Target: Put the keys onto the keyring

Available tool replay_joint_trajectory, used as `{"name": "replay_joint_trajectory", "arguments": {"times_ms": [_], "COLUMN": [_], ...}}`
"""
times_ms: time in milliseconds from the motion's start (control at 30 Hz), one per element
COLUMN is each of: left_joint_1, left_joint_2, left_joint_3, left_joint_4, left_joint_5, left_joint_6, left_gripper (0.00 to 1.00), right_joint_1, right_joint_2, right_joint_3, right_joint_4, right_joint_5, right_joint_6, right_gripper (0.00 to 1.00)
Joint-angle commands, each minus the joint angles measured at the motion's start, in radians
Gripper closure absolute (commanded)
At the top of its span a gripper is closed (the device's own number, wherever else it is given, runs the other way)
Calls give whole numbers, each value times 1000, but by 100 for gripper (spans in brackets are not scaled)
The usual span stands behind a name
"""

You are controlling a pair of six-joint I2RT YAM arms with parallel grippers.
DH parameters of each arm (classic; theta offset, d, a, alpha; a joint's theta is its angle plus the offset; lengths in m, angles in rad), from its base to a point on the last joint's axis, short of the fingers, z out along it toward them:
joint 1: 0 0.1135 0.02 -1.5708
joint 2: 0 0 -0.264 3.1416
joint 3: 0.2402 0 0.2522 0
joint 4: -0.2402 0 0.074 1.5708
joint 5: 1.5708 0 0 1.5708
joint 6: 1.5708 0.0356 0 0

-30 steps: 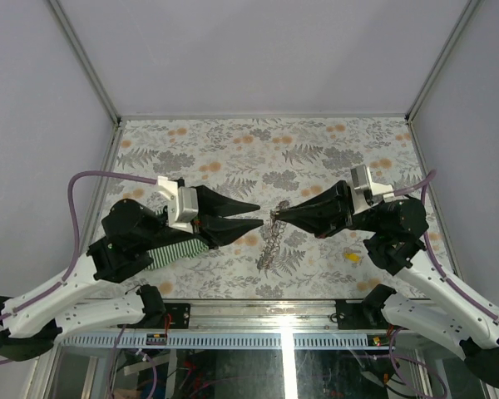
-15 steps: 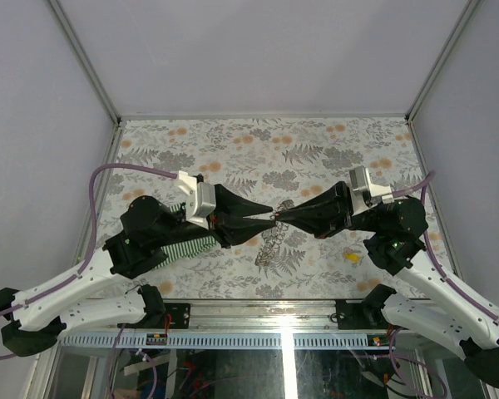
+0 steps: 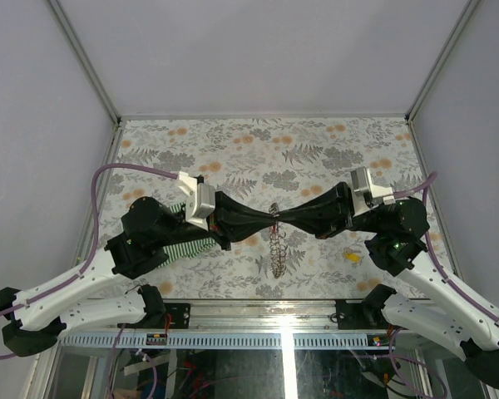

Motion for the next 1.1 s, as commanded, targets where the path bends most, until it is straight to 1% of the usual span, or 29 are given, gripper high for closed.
{"name": "replay_joint_trajectory", "arguments": {"times_ms": [0,67,133,200,300,367,400,433,533,600,767,867,933,1067], "left_joint_1": [-4,-4,-4,-4,-4,-4,-4,-5,-4,-4,-4,-4,-5,-6], "left_joint_2": [2,4,8,16,38,79,99,122,195,229,331,385,418,457], "left_joint_3": [-7,0,26,72,180,288,335,378,490,536,688,763,804,839], "left_joint_4": [62,42,-14,-115,-327,-504,-622,-706,-894,-986,-1181,-1267,-1307,-1361], "left_joint_5": [7,10,6,-9,-21,-7,-12,-14,-25,-33,-63,-89,-102,-103], "left_joint_6": [-1,8,30,64,148,214,241,266,327,348,397,416,422,429], "left_gripper": [99,100,100,100,100,100,100,100,100,100,100,100,100,100], "right_joint_1": [4,5,6,4,5,5,6,4,5,5,6,5,5,5], "right_joint_2": [-24,-27,-32,-41,-67,-85,-94,-99,-97,-92,-79,-62,-48,-6], "right_joint_3": [53,54,58,73,120,154,175,189,219,228,198,171,146,107], "right_joint_4": [68,63,44,-36,-234,-374,-434,-494,-634,-675,-697,-683,-650,-563], "right_joint_5": [8,10,12,12,19,36,48,60,90,93,89,74,54,1], "right_joint_6": [-6,-9,-21,-70,-193,-278,-312,-344,-402,-412,-402,-389,-370,-313], "right_gripper": [100,100,100,91,74,68,66,65,63,62,62,62,62,62]}}
